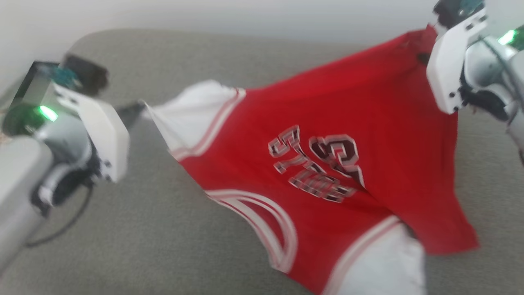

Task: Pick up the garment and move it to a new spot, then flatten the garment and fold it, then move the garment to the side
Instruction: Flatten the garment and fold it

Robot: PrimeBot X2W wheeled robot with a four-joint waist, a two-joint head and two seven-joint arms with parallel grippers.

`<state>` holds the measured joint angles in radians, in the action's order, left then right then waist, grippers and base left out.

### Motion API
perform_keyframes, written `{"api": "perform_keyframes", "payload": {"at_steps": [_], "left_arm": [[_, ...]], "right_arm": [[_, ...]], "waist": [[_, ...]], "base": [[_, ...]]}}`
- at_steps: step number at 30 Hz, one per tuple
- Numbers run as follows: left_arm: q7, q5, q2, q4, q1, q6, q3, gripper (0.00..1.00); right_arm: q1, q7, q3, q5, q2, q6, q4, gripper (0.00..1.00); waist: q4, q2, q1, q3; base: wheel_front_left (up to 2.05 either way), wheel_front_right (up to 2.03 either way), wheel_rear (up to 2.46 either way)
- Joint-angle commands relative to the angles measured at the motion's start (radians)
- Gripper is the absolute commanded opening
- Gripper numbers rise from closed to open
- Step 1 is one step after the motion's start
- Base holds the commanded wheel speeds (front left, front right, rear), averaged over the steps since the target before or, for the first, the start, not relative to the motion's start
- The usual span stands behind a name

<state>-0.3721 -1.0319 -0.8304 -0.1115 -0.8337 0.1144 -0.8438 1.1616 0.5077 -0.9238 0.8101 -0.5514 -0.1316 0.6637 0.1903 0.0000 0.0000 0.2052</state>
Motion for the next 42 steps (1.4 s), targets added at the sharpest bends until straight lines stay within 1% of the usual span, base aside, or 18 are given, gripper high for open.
{"api": "perform_keyframes", "payload": {"at_steps": [1, 4, 8, 12, 16, 17, 18, 22, 23, 25, 27, 31, 35, 36, 38, 39, 40, 42], "left_arm": [[-0.023, 0.019, -0.014, -0.005, -0.045, 0.0, 0.013, 0.0], [-0.056, 0.036, -0.038, -0.024, -0.12, -0.01, 0.026, 0.0], [-0.077, 0.066, -0.042, -0.072, -0.216, -0.032, 0.041, 0.0], [-0.095, 0.09, -0.029, -0.143, -0.308, -0.062, 0.05, 0.0], [-0.071, 0.126, 0.001, -0.225, -0.401, -0.097, 0.054, 0.0], [-0.06, 0.14, 0.013, -0.254, -0.425, -0.103, 0.054, 0.0], [-0.06, 0.14, 0.013, -0.254, -0.425, -0.103, 0.054, 0.0], [0.007, 0.188, 0.066, -0.358, -0.529, -0.136, 0.056, 0.0], [0.056, 0.217, 0.095, -0.409, -0.583, -0.141, 0.061, 0.0], [0.108, 0.253, 0.117, -0.461, -0.639, -0.146, 0.06, 0.0], [0.168, 0.29, 0.14, -0.511, -0.704, -0.152, 0.063, 0.0], [0.319, 0.362, 0.186, -0.604, -0.842, -0.141, 0.073, 0.0], [0.492, 0.435, 0.218, -0.673, -0.972, -0.117, 0.082, 0.0], [0.546, 0.458, 0.225, -0.683, -1.0, -0.113, 0.083, 0.0], [0.607, 0.474, 0.242, -0.71, -1.035, -0.103, 0.092, 0.0], [0.621, 0.482, 0.252, -0.717, -1.045, -0.104, 0.097, 0.0], [0.63, 0.496, 0.258, -0.717, -1.053, -0.115, 0.097, 0.0], [0.636, 0.488, 0.272, -0.735, -1.026, -0.143, 0.1, 0.0]], "right_arm": [[0.019, -0.016, 0.01, 0.002, -0.017, 0.002, -0.019, 0.0], [0.038, -0.036, 0.032, -0.006, -0.033, 0.002, -0.05, 0.0], [0.061, -0.053, 0.074, -0.011, -0.044, 0.002, -0.082, 0.0], [0.075, -0.059, 0.111, -0.03, -0.044, 0.002, -0.106, 0.0], [0.096, -0.07, 0.153, -0.061, -0.038, 0.002, -0.115, 0.0], [0.101, -0.075, 0.166, -0.073, -0.033, 0.002, -0.112, 0.0], [0.101, -0.075, 0.166, -0.073, -0.033, 0.002, -0.112, 0.0], [0.134, -0.119, 0.22, -0.132, -0.011, 0.002, -0.076, 0.0], [0.152, -0.14, 0.242, -0.167, 0.01, 0.002, -0.047, 0.0], [0.178, -0.166, 0.271, -0.201, 0.035, 0.002, -0.011, 0.0], [0.218, -0.219, 0.314, -0.251, 0.057, 0.002, 0.03, 0.0], [0.299, -0.367, 0.416, -0.4, 0.105, 0.002, 0.126, 0.0], [0.391, -0.557, 0.551, -0.593, 0.141, 0.002, 0.197, 0.0], [0.407, -0.597, 0.585, -0.64, 0.151, 0.002, 0.21, 0.0], [0.408, -0.656, 0.638, -0.731, 0.178, 0.002, 0.238, 0.0], [0.406, -0.675, 0.657, -0.764, 0.19, 0.002, 0.247, 0.0], [0.395, -0.68, 0.669, -0.796, 0.199, 0.002, 0.262, 0.0], [0.371, -0.692, 0.687, -0.829, 0.223, 0.002, 0.287, 0.0]], "waist": [[-0.045, 0.0, 0.0, -0.043], [-0.076, 0.0, 0.0, -0.068], [-0.11, 0.0, 0.0, -0.097], [-0.137, 0.0, 0.0, -0.112], [-0.155, 0.0, 0.0, -0.095], [-0.159, 0.0, 0.0, -0.086], [-0.159, 0.0, 0.0, -0.086], [-0.17, 0.0, 0.0, -0.03], [-0.175, 0.0, 0.0, 0.007], [-0.18, 0.0, 0.0, 0.049], [-0.186, 0.0, 0.0, 0.095], [-0.191, 0.0, 0.0, 0.19], [-0.187, 0.0, 0.0, 0.273], [-0.184, 0.0, 0.0, 0.291], [-0.176, 0.0, 0.0, 0.313], [-0.172, 0.0, 0.0, 0.32], [-0.167, 0.0, 0.0, 0.325], [-0.156, 0.0, 0.0, 0.325]], "base": [[0.0, 0.0, 0.0], [0.0, 0.0, 0.0], [0.0, 0.0, 0.0], [0.0, 0.0, 0.0], [0.0, 0.0, 0.0], [0.0, 0.0, 0.0], [0.0, 0.0, 0.0], [0.0, 0.0, 0.0], [0.0, 0.0, 0.0], [0.0, 0.0, 0.0], [0.0, 0.0, 0.0], [0.0, 0.0, 0.0], [0.0, 0.0, 0.0], [0.0, 0.0, 0.0], [0.0, 0.0, 0.0], [0.0, 0.0, 0.0], [0.0, 0.0, 0.0], [0.0, 0.0, 0.0]]}}
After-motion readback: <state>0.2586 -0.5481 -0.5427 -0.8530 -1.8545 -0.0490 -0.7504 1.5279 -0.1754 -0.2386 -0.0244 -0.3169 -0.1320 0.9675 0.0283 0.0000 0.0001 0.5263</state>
